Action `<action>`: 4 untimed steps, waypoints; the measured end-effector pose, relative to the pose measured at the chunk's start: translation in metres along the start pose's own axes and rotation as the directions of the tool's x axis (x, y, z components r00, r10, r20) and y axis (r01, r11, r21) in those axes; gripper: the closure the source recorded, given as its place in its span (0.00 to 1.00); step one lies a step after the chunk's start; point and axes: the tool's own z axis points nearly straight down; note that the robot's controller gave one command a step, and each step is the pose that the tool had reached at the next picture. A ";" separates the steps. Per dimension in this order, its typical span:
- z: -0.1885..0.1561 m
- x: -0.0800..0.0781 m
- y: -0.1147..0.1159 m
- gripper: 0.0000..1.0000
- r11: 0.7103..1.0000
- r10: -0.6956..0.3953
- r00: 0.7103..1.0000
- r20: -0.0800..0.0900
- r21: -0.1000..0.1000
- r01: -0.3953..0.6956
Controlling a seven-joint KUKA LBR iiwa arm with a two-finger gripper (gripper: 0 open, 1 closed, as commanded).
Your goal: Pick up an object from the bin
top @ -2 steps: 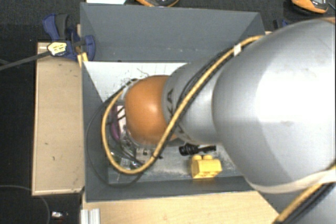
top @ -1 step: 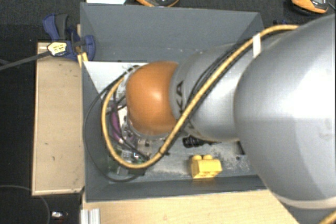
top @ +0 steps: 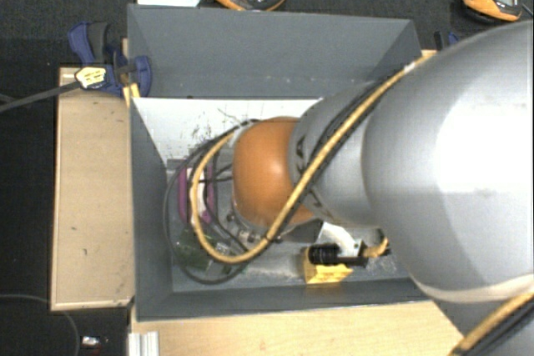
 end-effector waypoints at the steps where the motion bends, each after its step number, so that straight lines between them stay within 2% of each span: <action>1: 0.031 0.013 0.036 0.00 0.995 0.096 0.995 0.007 -0.012 -0.096; 2: 0.031 0.019 0.047 1.00 0.994 -0.105 0.994 -0.002 0.005 0.105; 3: 0.031 0.019 0.047 1.00 0.995 -0.104 0.995 -0.002 0.005 0.104; 4: 0.011 0.019 0.048 1.00 0.995 -0.103 0.995 -0.002 0.003 0.103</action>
Offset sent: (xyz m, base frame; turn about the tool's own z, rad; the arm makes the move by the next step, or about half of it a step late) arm 0.0046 0.0538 -0.0297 -0.1092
